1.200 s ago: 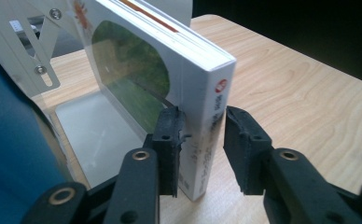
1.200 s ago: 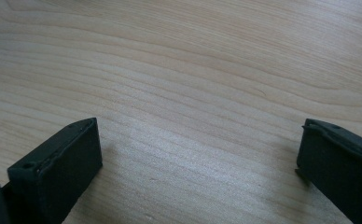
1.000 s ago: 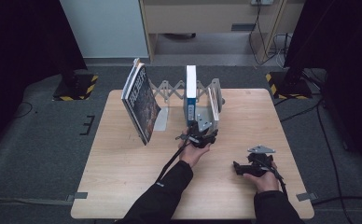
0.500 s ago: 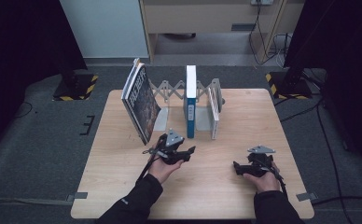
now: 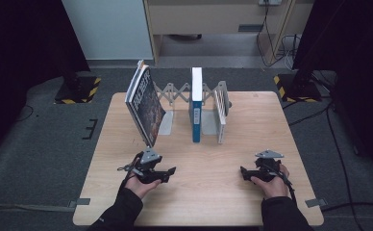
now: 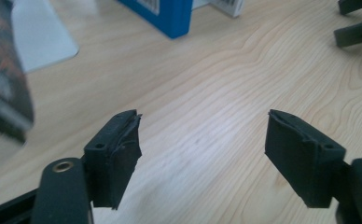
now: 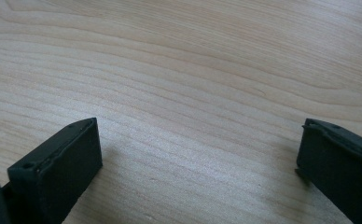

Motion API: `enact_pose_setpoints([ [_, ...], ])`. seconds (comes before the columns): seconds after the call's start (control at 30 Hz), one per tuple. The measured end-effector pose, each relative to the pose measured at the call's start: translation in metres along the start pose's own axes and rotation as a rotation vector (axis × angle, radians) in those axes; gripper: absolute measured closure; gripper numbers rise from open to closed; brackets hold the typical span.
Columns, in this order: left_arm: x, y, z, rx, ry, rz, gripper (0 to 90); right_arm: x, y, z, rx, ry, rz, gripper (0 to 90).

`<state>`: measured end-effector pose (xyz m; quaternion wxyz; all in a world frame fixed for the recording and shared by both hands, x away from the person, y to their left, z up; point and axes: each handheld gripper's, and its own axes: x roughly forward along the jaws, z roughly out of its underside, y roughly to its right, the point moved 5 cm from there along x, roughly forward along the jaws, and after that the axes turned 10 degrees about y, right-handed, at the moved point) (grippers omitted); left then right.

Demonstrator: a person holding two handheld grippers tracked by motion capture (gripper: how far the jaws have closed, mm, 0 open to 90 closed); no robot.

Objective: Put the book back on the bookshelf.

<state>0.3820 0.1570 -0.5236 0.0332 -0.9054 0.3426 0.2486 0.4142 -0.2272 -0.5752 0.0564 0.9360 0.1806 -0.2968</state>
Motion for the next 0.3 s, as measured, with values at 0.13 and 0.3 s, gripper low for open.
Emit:
enact_pose_setpoints([
  [0.13, -0.012, -0.016, 0.016, -0.028, -0.034, -0.036, 21.1, 0.0, 0.0, 0.0, 0.007, 0.0, -0.002, 0.6],
  [0.3, -0.019, -0.038, 0.033, -0.009, -0.098, -0.094, 19.2, -0.002, 0.001, 0.0, 0.0, 0.002, -0.008, 2.2],
])
